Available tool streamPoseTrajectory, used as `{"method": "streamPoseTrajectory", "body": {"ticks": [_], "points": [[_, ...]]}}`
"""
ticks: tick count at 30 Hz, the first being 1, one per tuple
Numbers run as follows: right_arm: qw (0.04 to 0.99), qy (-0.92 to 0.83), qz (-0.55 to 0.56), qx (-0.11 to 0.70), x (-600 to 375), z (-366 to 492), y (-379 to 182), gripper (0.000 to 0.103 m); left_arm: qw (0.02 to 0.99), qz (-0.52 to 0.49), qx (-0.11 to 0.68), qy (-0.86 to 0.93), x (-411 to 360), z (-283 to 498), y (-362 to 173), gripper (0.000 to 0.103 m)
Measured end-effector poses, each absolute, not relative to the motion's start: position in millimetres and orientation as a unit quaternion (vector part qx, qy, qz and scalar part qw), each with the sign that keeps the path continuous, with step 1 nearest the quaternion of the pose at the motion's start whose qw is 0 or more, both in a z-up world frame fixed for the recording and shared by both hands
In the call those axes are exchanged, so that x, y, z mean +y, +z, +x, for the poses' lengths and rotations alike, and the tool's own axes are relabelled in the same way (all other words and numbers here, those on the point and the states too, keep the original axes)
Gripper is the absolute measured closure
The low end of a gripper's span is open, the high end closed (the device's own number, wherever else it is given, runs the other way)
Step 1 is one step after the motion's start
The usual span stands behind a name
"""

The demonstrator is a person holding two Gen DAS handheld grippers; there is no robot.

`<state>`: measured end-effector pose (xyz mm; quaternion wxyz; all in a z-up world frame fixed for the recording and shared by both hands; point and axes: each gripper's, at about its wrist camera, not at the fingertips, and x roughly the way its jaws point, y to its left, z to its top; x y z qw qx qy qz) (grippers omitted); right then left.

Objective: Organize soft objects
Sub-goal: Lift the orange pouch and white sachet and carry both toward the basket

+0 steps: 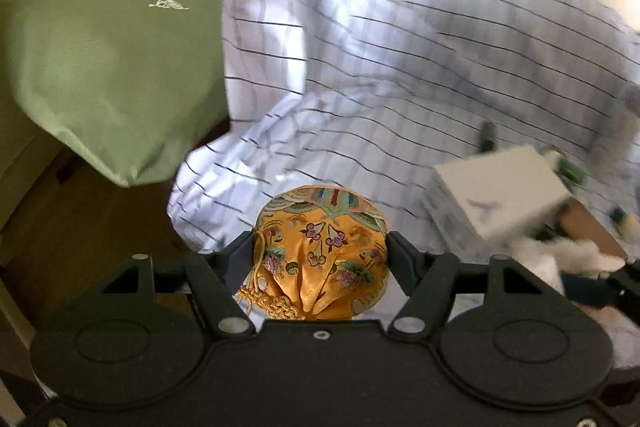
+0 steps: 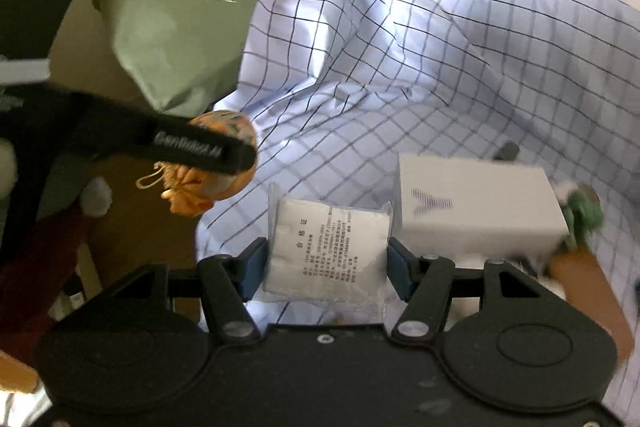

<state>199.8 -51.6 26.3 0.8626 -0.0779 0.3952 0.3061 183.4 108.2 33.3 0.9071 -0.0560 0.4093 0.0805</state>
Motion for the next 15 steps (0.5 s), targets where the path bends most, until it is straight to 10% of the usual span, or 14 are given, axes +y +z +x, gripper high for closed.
{"method": "streamPoseTrajectory", "body": {"ticks": [15], "points": [[0.926, 0.133, 0.019, 0.352, -135.3, 33.8, 33.2, 0.041, 0.916, -0.039, 0.398, -0.039, 25.4, 94.1, 43.4, 0.038]]}}
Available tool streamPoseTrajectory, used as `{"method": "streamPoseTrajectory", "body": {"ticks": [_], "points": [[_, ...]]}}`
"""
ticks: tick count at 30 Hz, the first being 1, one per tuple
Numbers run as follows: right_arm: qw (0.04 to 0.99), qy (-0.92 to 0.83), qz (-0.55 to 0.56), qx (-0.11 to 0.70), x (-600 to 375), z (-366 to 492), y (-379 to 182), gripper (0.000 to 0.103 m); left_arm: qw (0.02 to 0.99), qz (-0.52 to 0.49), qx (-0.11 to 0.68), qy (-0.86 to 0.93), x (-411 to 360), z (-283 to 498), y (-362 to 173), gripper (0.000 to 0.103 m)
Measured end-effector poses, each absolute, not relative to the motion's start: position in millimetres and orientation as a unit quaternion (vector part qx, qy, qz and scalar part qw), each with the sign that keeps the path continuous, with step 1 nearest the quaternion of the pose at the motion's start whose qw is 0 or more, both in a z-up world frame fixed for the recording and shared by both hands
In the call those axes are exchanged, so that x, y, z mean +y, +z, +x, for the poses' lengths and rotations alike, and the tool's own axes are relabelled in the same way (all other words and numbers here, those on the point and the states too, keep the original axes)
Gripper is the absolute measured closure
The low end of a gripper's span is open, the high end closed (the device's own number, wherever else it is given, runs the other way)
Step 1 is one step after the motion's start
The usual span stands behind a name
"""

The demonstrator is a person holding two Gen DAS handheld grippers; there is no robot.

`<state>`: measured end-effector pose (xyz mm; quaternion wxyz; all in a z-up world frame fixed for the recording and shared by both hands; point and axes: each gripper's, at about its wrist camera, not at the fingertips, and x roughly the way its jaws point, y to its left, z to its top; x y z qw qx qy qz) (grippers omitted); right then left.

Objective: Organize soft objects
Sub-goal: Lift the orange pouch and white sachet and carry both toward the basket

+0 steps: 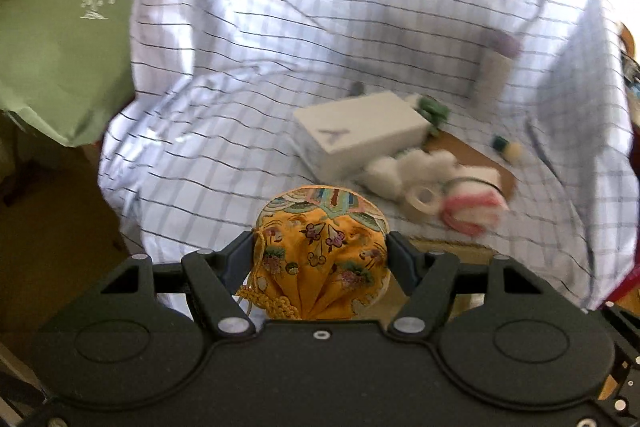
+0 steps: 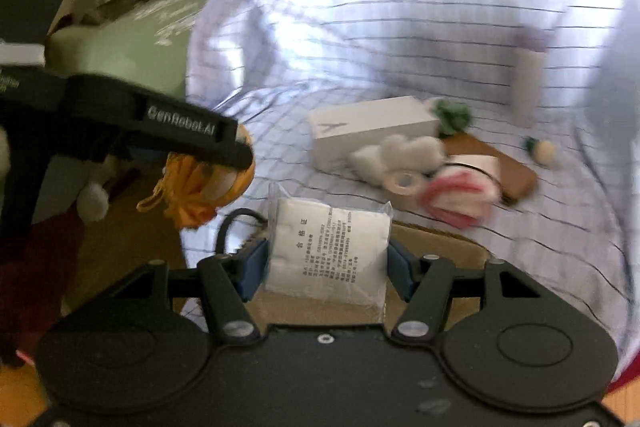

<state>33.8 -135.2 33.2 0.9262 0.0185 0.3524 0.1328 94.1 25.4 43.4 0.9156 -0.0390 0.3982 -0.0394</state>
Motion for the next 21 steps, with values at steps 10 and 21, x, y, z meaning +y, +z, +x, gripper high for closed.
{"method": "streamPoseTrajectory", "body": {"ticks": [10, 21], "points": [[0.947, 0.022, 0.075, 0.311, -170.0, -12.6, 38.3, 0.041, 0.912, -0.040, 0.405, -0.062, -5.9, 60.4, 26.8, 0.038], [0.940, -0.022, 0.112, 0.321, -189.5, -16.5, 32.2, 0.041, 0.905, -0.051, 0.419, -0.058, -15.7, 59.1, 5.3, 0.036]]}}
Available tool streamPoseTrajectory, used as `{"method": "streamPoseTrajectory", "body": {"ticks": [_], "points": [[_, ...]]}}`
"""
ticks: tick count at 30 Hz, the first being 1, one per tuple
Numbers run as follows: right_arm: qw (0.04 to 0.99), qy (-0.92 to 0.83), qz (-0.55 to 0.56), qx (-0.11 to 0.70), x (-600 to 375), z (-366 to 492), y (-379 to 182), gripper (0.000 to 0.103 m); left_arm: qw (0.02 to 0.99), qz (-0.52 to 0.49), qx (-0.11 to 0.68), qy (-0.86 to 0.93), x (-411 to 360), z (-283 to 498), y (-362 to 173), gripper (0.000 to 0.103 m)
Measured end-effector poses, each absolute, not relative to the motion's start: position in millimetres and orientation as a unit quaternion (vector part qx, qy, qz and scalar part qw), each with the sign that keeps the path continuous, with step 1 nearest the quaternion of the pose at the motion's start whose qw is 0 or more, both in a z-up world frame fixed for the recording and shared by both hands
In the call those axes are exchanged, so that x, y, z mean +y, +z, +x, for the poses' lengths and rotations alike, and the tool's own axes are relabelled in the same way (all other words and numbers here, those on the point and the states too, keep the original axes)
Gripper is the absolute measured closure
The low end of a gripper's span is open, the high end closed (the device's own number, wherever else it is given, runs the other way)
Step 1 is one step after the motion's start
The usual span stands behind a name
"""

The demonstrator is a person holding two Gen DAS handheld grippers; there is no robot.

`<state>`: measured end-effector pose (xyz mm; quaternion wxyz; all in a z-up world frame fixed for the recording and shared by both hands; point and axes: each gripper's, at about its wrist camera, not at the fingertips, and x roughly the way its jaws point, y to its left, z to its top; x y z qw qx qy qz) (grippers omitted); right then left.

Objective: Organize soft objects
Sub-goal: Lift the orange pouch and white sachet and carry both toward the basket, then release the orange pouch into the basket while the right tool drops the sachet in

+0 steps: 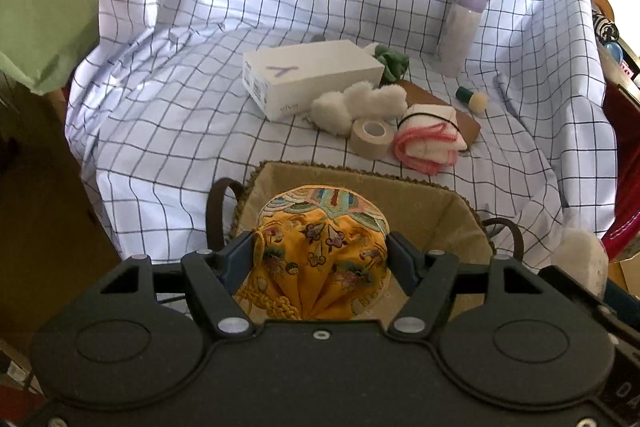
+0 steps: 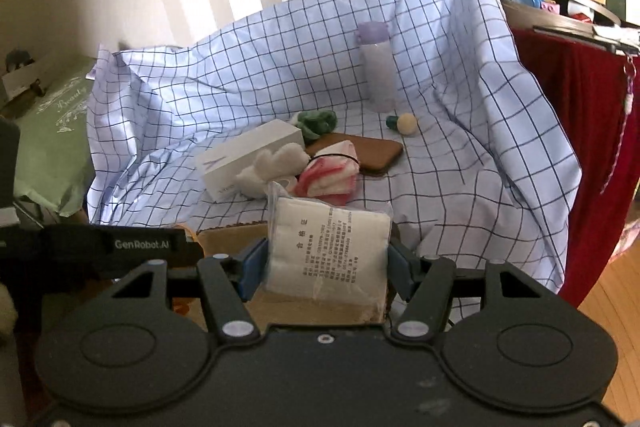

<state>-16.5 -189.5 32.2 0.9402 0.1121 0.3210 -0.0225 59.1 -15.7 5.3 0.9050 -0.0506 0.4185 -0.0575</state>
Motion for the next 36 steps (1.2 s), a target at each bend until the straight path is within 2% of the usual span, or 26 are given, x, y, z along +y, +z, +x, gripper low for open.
{"method": "streamPoseTrajectory", "body": {"ticks": [7, 17, 23, 32, 34, 36], "points": [[0.936, -0.022, 0.113, 0.334, -187.8, -13.7, 28.9, 0.040, 0.909, -0.038, 0.412, -0.054, -21.1, 52.0, -0.5, 0.025], [0.931, -0.015, 0.097, 0.352, -180.8, -5.7, 25.6, 0.040, 0.913, -0.041, 0.406, -0.018, -14.0, 41.8, -3.3, 0.025], [0.928, -0.012, 0.082, 0.363, -176.1, -0.3, 22.8, 0.040, 0.899, -0.038, 0.435, -0.015, -10.8, 46.1, -17.5, 0.025], [0.925, -0.006, 0.069, 0.373, -170.7, 7.6, 18.3, 0.039, 0.900, 0.021, 0.434, -0.011, -20.4, 38.6, -28.5, 0.021], [0.927, -0.005, 0.069, 0.370, -171.1, 8.1, 18.3, 0.036, 0.900, 0.021, 0.434, -0.012, -18.9, 38.6, -28.4, 0.021], [0.928, -0.006, 0.070, 0.367, -171.2, 8.8, 18.1, 0.028, 0.898, 0.010, 0.440, -0.014, -15.4, 40.0, -28.8, 0.021]]}}
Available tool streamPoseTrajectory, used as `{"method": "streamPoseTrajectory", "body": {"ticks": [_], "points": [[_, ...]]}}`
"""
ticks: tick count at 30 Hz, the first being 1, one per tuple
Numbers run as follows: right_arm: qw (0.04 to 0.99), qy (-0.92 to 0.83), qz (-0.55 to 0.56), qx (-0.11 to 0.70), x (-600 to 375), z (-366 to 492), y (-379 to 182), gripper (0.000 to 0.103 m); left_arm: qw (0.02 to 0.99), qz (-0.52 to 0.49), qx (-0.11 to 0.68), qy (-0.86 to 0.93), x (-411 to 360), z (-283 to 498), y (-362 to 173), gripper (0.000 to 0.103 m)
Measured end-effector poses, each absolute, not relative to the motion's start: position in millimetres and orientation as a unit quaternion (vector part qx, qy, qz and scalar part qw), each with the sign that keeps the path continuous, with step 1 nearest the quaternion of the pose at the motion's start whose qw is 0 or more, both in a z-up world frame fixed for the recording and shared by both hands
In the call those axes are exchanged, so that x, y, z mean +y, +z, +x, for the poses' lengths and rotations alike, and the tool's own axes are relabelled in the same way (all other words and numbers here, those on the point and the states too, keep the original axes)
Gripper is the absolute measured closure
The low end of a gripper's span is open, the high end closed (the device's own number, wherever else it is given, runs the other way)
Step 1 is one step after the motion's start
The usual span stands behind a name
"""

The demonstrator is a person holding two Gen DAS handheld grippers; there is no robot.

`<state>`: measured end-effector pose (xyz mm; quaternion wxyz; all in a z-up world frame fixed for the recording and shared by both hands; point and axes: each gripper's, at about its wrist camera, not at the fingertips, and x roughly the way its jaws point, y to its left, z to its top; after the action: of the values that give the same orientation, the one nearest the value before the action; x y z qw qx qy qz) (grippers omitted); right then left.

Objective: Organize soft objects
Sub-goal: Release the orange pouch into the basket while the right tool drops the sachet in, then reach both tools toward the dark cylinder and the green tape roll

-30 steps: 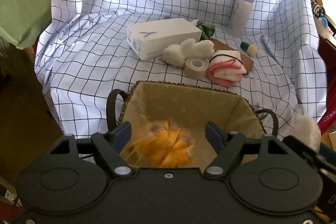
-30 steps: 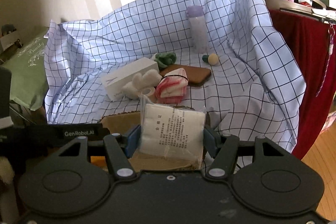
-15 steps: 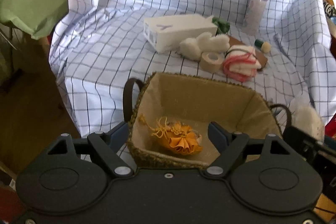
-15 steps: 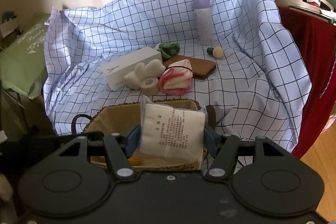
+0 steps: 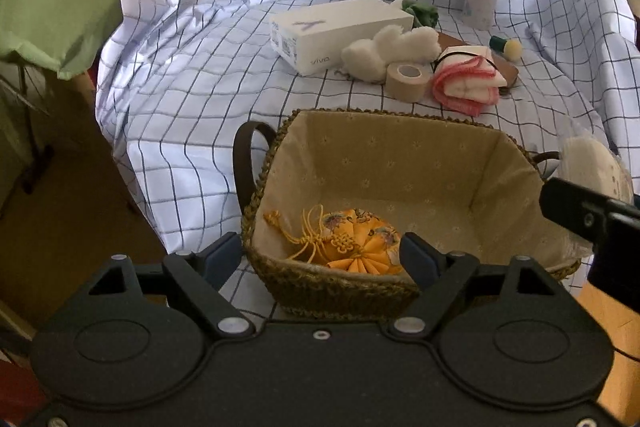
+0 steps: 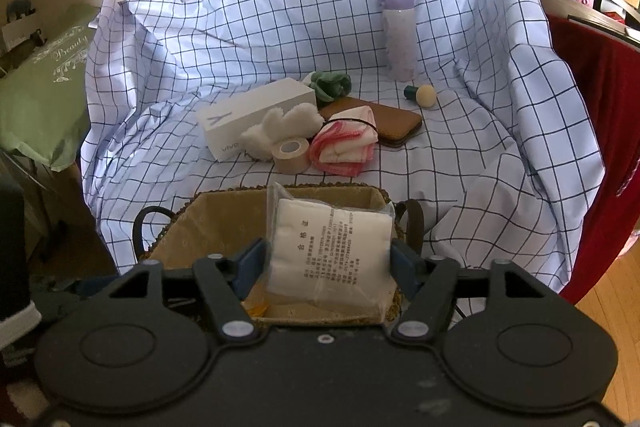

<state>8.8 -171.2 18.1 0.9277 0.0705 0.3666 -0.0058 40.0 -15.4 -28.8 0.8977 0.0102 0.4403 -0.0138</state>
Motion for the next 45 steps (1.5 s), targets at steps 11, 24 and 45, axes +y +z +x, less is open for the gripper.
{"method": "streamPoseTrajectory", "body": {"ticks": [11, 24, 45], "points": [[0.926, -0.007, 0.081, 0.369, -172.7, 7.7, 15.1, 0.028, 0.886, -0.029, 0.462, -0.023, -3.7, 43.0, -35.3, 0.021], [0.924, -0.009, 0.085, 0.373, -171.5, 7.1, 12.9, 0.028, 0.894, -0.006, 0.448, -0.026, -10.3, 37.7, -29.4, 0.021], [0.921, -0.014, 0.078, 0.381, -172.2, 12.5, 5.9, 0.027, 0.909, 0.023, 0.415, -0.037, -16.2, 26.9, -15.6, 0.020]]}}
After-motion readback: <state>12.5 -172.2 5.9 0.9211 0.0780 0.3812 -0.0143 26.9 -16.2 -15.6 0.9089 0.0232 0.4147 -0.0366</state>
